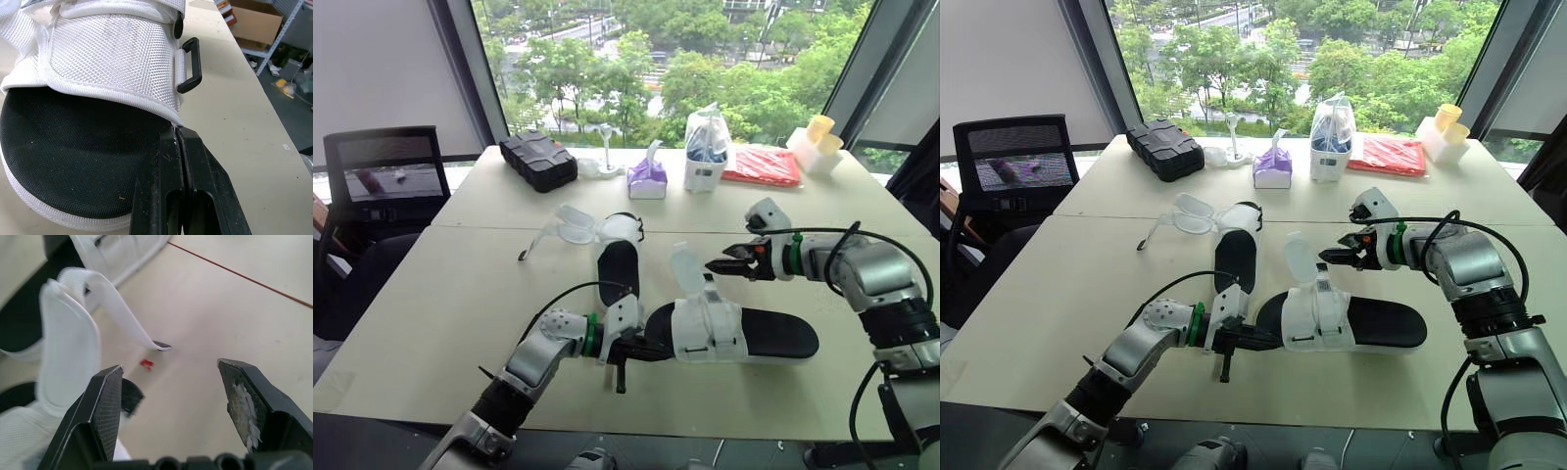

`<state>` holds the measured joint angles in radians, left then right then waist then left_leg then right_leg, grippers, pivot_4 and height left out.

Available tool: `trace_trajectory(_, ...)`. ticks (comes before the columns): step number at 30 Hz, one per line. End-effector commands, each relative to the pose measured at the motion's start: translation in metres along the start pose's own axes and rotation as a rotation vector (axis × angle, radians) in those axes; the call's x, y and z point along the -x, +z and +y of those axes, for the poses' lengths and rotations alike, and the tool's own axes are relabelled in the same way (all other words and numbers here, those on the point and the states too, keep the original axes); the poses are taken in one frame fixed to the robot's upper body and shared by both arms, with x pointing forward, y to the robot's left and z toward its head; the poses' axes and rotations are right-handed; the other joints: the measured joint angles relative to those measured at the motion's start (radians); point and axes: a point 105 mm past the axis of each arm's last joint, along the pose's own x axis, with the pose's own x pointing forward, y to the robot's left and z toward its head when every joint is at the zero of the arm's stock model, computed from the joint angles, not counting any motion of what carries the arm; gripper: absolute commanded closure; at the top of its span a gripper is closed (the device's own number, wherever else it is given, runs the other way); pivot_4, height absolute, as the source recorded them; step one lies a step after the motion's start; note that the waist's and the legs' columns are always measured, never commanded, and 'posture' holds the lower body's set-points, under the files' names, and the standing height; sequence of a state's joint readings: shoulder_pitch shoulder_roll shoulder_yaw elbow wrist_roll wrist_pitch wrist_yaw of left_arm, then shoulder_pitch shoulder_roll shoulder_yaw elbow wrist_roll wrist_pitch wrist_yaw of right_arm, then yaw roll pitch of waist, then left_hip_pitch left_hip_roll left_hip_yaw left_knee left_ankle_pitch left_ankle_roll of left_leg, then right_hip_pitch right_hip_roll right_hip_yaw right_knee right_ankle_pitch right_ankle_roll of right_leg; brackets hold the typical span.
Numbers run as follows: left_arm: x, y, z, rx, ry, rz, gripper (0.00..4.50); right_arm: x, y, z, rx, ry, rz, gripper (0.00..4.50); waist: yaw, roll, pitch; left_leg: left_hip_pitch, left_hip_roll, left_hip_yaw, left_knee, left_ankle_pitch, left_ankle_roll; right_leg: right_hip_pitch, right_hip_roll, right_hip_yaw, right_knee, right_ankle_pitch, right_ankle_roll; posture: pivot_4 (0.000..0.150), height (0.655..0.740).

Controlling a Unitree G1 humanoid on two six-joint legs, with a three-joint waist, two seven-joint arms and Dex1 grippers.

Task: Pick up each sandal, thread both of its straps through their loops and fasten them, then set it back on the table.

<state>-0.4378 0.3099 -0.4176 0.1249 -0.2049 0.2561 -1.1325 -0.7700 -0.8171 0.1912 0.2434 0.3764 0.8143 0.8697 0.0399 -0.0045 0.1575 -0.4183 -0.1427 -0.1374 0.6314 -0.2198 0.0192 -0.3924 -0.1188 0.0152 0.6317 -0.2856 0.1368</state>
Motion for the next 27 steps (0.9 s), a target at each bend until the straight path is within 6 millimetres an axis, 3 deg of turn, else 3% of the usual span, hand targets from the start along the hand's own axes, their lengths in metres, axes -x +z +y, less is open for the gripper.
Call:
trace_trajectory(1, -0.005, -0.032, -0.010, 0.071, -0.014, 0.118, 4.50, 0.005, 0.013, -0.005, 0.072, -0.014, -0.035, 1.19, 0.000, 0.000, 0.000, 0.000, 0.000, 0.000, 0.000, 0.000, 0.000, 0.000, 0.000, 0.000, 0.000, 0.000, 0.000, 0.150, 0.7400)
trace_trajectory(5, -0.005, -0.032, -0.010, 0.071, -0.011, 0.119, 4.50, 0.001, 0.016, -0.001, 0.082, 0.007, -0.034, 1.19, 0.000, 0.000, 0.000, 0.000, 0.000, 0.000, 0.000, 0.000, 0.000, 0.000, 0.000, 0.000, 0.000, 0.000, 0.000, 0.150, 0.7400)
trace_trajectory(13, -0.004, -0.032, -0.009, 0.070, -0.004, 0.120, 4.50, -0.005, -0.011, 0.009, 0.188, 0.067, 0.102, 1.19, 0.000, 0.000, 0.000, 0.000, 0.000, 0.000, 0.000, 0.000, 0.000, 0.000, 0.000, 0.000, 0.000, 0.000, 0.000, 0.150, 0.7400)
trace_trajectory(18, -0.005, -0.032, -0.008, 0.070, -0.002, 0.120, 4.50, -0.009, -0.017, 0.006, 0.237, 0.057, 0.138, 1.19, 0.000, 0.000, 0.000, 0.000, 0.000, 0.000, 0.000, 0.000, 0.000, 0.000, 0.000, 0.000, 0.000, 0.000, 0.000, 0.150, 0.7400)
trace_trajectory(20, -0.005, -0.032, -0.009, 0.070, -0.002, 0.120, 4.50, -0.008, -0.010, 0.005, 0.233, 0.050, 0.111, 1.19, 0.000, 0.000, 0.000, 0.000, 0.000, 0.000, 0.000, 0.000, 0.000, 0.000, 0.000, 0.000, 0.000, 0.000, 0.000, 0.150, 0.7400)
trace_trajectory(27, -0.003, -0.033, -0.010, 0.076, -0.002, 0.121, 4.50, 0.011, 0.042, -0.001, 0.141, 0.056, -0.048, 1.19, -0.001, 0.000, 0.000, 0.000, 0.000, 0.000, 0.000, 0.000, 0.000, 0.000, 0.000, 0.000, 0.000, 0.000, 0.000, 0.150, 0.7400)
